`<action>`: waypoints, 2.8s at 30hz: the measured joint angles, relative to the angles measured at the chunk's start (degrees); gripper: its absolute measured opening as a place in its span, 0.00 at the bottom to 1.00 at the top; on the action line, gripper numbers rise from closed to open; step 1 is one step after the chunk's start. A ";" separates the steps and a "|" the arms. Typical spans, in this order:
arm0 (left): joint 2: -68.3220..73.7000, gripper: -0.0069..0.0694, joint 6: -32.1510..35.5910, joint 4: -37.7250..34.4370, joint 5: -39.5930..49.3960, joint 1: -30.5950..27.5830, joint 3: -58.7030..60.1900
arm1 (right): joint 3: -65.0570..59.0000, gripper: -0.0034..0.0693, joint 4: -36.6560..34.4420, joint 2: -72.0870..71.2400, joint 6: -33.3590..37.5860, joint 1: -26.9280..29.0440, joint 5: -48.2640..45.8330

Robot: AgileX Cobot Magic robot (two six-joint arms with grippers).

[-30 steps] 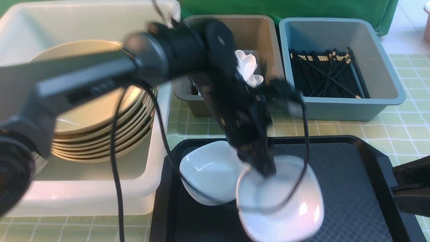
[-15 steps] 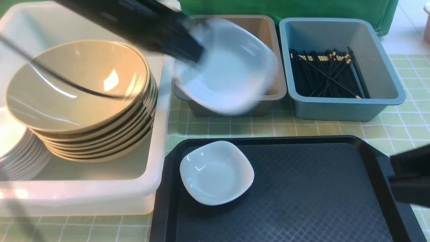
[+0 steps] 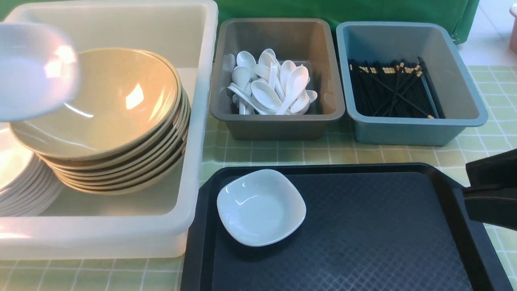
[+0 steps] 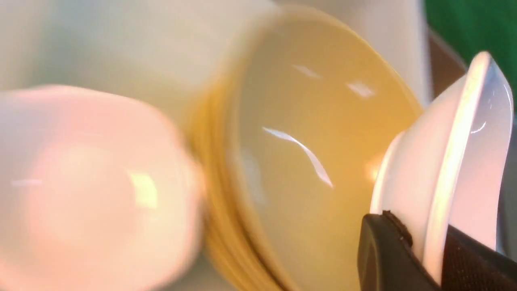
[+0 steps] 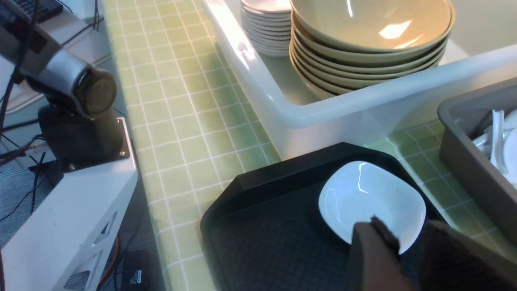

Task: On green table put chopsticks spoon bowls plates into blue grey white boxes.
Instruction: 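Place the white bowl into the white bin with the other dishes with the left gripper, then grasp the small white bowl on the black tray by its rim with the left gripper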

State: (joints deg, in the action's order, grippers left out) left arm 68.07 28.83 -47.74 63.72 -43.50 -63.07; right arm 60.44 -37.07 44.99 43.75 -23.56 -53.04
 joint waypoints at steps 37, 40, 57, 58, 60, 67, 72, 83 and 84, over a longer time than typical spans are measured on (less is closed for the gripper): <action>17.46 0.13 -17.20 20.32 -10.84 1.92 0.76 | 0.00 0.34 -0.07 0.00 1.19 0.00 0.66; 17.52 0.19 -17.66 22.72 -10.62 2.98 0.76 | 0.00 0.34 -0.07 0.00 1.19 0.00 0.66; 14.11 0.94 -39.35 51.45 -8.02 13.66 0.43 | 0.00 0.36 -0.08 0.00 1.26 0.00 0.77; 13.19 0.94 -39.62 51.49 -7.25 13.66 0.13 | 0.00 0.36 -0.08 0.00 1.26 0.00 0.83; 11.06 0.94 -39.28 50.61 -6.46 14.02 -0.80 | 0.00 0.37 -0.08 0.00 1.26 0.00 0.82; -0.03 0.94 -19.68 39.97 -4.80 29.37 -2.78 | 0.00 0.37 -0.13 0.00 1.26 0.00 0.99; -1.89 0.86 -6.35 28.48 -2.10 44.99 -2.78 | 0.00 0.37 -0.14 0.00 1.26 0.00 1.31; 14.71 0.77 0.03 23.89 1.67 73.77 -8.32 | 0.00 0.37 -0.14 0.00 1.02 0.00 1.03; 18.14 0.77 -0.91 25.93 3.21 77.01 -9.83 | 0.00 0.37 -0.14 0.00 0.95 0.00 0.95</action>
State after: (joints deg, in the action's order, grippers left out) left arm 86.20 27.92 -21.81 66.93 33.50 -72.90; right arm 60.44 -37.21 44.99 44.70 -23.56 -52.09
